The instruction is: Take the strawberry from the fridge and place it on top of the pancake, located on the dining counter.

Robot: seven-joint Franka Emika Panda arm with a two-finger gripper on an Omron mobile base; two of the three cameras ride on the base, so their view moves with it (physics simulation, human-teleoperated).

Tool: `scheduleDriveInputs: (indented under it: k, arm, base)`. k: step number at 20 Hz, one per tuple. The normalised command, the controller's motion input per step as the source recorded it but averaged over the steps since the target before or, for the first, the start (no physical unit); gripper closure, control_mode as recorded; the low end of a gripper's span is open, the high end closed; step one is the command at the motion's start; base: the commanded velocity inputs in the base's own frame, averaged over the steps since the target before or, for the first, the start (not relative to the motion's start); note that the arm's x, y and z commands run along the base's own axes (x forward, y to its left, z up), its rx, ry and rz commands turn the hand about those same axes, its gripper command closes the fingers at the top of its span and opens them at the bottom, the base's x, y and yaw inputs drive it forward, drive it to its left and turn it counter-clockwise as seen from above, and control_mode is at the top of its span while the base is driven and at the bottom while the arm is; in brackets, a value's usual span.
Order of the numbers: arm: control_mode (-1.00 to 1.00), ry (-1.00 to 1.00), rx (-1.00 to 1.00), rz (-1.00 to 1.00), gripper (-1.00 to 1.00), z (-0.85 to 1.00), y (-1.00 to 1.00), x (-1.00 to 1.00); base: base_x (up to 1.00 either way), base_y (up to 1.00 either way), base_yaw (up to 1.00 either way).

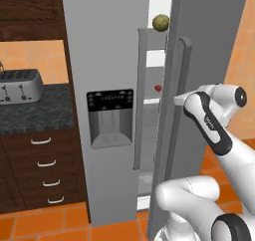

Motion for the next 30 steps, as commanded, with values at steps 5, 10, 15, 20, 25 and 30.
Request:
scheduleDriveInputs:
  k: [5, 10, 15, 20, 25, 30]
  arm:
    - [-1.0, 0.0, -0.03, -0.03, -1.0, 0.38, -0.25, -0.6]
    - [-1.0, 0.02, -0.27, -0.03, -1.0, 0.72, 0.52, -0.41]
    - [-1.0, 0.09, -0.23, -0.12, -1.0, 0.15, 0.07, -0.21]
    - [-1.0, 0.22, -0.36, -0.14, -1.0, 0.0, 0.9, 0.29]
    - [-1.0, 0.13, -0.33, -0.08, -1.0, -0.03, 0.72, 0.45]
    - [-1.0, 0.1, -0.23, -0.03, -1.0, -0.21, 0.11, 0.62]
  base:
    - [0.0, 0.0, 0.0]
    - [0.0, 0.0, 0.0]
    - [0.0, 0.0, 0.0]
    - [0.0, 0.0, 0.0]
    - [0.0, 0.0, 0.0]
    - [0.0, 0.0, 0.0]
